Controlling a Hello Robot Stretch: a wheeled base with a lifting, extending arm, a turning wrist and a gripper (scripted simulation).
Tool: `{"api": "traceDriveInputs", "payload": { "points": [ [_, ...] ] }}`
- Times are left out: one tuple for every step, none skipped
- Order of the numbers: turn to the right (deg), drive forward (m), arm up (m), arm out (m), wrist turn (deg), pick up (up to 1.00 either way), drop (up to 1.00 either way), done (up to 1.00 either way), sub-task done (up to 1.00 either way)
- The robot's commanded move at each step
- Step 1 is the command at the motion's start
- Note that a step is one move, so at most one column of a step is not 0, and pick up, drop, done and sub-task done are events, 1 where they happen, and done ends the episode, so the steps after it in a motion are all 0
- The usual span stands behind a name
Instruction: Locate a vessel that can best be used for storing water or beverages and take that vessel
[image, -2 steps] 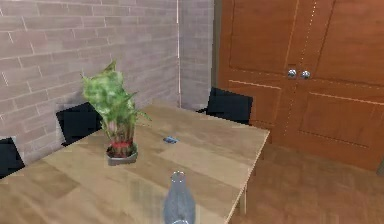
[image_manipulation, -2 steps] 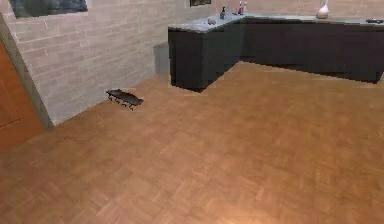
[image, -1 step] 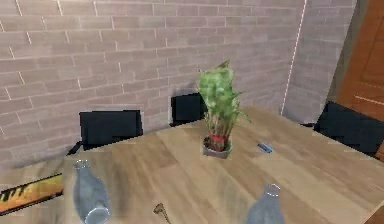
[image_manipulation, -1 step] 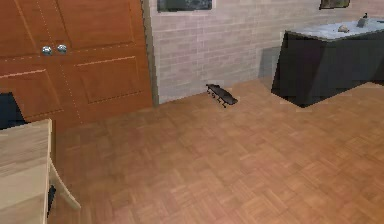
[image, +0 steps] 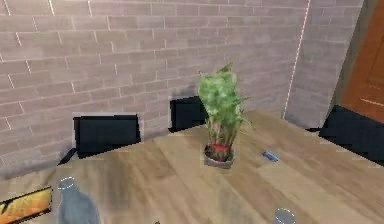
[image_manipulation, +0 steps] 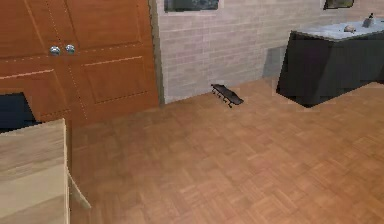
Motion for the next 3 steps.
{"api": "traceDriveInputs", "payload": {
  "points": [
    [-45.0,0.0,0.0,0.0,0.0,0.0,0.0,0.0,0.0],
    [-12.0,0.0,0.0,0.0,0.0,0.0,0.0,0.0,0.0],
    [0.0,0.0,0.5,0.0,0.0,0.0,0.0,0.0,0.0]
  ]
}}
